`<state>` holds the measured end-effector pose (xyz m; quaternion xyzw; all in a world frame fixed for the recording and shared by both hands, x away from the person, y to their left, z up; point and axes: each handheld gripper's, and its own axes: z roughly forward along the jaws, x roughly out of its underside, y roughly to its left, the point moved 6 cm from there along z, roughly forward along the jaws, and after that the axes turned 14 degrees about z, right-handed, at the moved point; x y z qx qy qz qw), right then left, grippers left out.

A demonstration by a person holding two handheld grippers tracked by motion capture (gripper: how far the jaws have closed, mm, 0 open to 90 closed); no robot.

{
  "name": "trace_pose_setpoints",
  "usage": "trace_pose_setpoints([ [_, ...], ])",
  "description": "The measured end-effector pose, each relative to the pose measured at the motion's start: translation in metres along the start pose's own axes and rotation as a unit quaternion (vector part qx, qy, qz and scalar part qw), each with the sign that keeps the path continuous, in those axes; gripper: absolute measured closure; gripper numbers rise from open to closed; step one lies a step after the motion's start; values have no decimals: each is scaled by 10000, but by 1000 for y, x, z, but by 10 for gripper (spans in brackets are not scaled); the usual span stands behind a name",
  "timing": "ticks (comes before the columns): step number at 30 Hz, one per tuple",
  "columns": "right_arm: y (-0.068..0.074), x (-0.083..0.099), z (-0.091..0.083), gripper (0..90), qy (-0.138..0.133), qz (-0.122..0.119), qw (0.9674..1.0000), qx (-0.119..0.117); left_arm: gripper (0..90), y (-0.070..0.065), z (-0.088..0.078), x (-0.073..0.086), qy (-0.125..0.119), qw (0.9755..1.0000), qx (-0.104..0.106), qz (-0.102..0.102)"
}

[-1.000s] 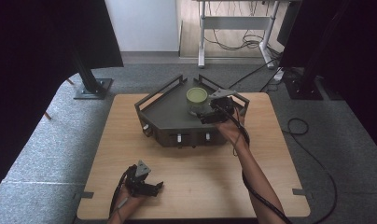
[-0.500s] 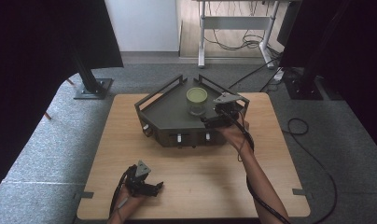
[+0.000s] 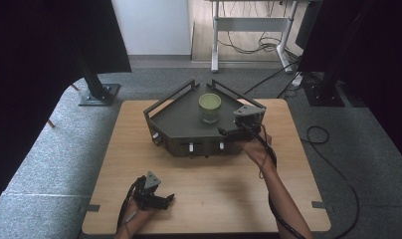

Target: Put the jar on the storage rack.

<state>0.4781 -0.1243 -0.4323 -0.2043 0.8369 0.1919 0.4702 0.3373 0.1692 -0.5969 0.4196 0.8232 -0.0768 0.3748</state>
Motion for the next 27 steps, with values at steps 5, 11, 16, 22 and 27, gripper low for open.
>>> trace_pose_setpoints([
  [5,-1,3,-6,16,-30,14,10000,8,21,0,0,0,3,10000,1,2],
  [11,-2,8,-12,17,-36,22,10000,19,21,0,0,0,-1,10000,-2,-2],
  [16,-2,12,-16,16,-55,78,10000,3,21,0,0,0,-2,10000,-3,-1],
  [22,-5,19,-20,12,-76,115,9999,25,21,0,0,0,-2,10000,-3,-5],
  [27,-7,24,-24,12,-75,148,9999,29,21,0,0,0,-2,10000,-3,-4],
])
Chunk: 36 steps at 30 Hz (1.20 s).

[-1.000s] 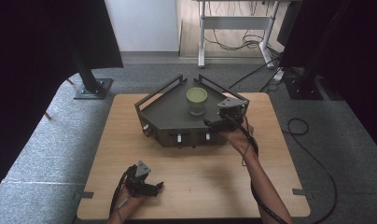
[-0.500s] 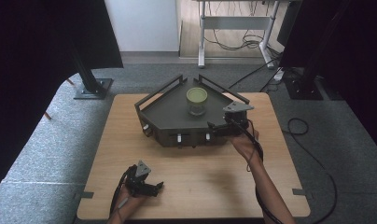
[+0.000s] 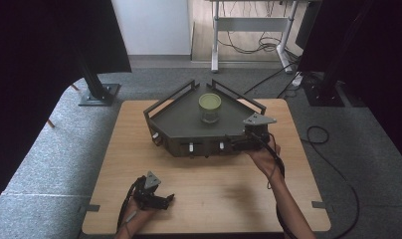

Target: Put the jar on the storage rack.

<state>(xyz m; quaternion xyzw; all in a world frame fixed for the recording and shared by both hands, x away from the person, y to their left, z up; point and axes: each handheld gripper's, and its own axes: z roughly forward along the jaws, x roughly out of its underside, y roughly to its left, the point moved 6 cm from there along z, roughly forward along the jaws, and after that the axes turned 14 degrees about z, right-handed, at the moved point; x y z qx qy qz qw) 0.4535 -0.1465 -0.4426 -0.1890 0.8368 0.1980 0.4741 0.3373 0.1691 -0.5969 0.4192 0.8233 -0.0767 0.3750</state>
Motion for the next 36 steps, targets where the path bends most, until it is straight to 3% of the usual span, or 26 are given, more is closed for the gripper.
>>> trace_pose_setpoints([
  [21,-12,28,-16,13,-30,167,9998,54,21,0,0,0,4,10000,0,1],
  [36,-13,46,-32,13,-40,106,9998,188,21,0,0,0,1,10000,-3,4],
])
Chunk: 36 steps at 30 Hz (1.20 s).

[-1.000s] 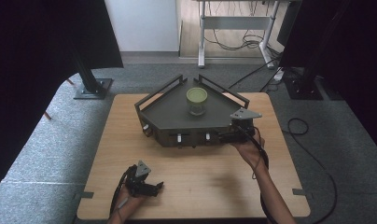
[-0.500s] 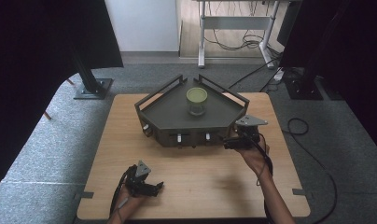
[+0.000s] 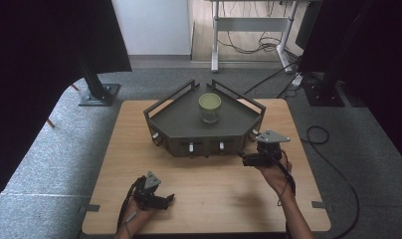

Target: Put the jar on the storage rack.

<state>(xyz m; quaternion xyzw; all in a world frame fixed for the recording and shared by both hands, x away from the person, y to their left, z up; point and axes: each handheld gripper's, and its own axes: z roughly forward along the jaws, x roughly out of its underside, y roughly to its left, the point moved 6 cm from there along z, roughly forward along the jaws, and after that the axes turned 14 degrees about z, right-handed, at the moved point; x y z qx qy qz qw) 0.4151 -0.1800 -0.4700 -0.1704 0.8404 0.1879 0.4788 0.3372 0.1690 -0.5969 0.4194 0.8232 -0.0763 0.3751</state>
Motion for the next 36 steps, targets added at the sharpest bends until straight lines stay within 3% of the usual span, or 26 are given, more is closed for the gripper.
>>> trace_pose_setpoints([
  [36,-18,58,-23,14,73,92,9995,291,20,0,0,0,-2,10000,5,-1],
])
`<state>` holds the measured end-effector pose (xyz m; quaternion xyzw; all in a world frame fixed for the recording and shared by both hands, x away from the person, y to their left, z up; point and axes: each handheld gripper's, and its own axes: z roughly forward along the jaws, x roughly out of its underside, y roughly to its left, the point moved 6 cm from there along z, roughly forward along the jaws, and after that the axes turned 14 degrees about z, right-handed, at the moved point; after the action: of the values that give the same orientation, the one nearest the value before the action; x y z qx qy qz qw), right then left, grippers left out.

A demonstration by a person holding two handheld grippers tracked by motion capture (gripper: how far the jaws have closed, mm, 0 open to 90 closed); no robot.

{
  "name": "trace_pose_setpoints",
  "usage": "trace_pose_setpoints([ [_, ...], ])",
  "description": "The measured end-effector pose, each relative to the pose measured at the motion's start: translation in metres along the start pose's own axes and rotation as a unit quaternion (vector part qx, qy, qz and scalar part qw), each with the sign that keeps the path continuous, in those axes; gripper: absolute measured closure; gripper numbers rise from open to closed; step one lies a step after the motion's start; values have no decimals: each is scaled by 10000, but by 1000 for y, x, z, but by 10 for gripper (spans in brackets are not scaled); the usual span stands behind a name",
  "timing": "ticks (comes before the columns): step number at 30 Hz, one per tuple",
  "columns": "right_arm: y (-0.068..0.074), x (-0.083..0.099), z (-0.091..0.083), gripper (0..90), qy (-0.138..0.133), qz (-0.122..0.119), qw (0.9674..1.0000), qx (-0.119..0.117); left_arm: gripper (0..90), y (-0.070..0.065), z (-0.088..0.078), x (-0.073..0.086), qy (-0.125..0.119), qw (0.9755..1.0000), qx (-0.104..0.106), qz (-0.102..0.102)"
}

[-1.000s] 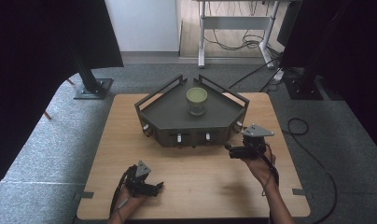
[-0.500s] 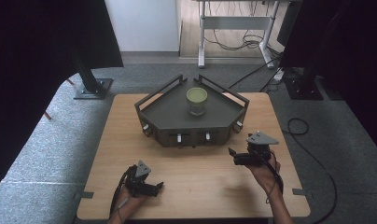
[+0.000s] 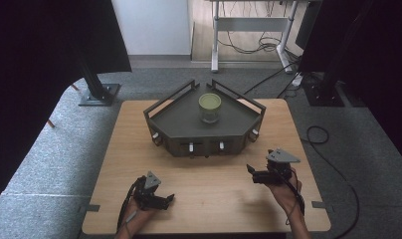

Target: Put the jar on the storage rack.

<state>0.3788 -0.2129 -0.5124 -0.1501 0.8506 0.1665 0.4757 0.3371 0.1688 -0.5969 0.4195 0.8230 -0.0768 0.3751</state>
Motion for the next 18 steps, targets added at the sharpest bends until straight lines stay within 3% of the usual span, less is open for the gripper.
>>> trace_pose_setpoints([
  [8,-6,13,-2,15,52,-33,9999,90,20,0,0,0,-1,10000,-4,3],
  [18,-14,30,-2,16,122,97,9997,191,21,0,0,0,-1,10000,-1,4],
])
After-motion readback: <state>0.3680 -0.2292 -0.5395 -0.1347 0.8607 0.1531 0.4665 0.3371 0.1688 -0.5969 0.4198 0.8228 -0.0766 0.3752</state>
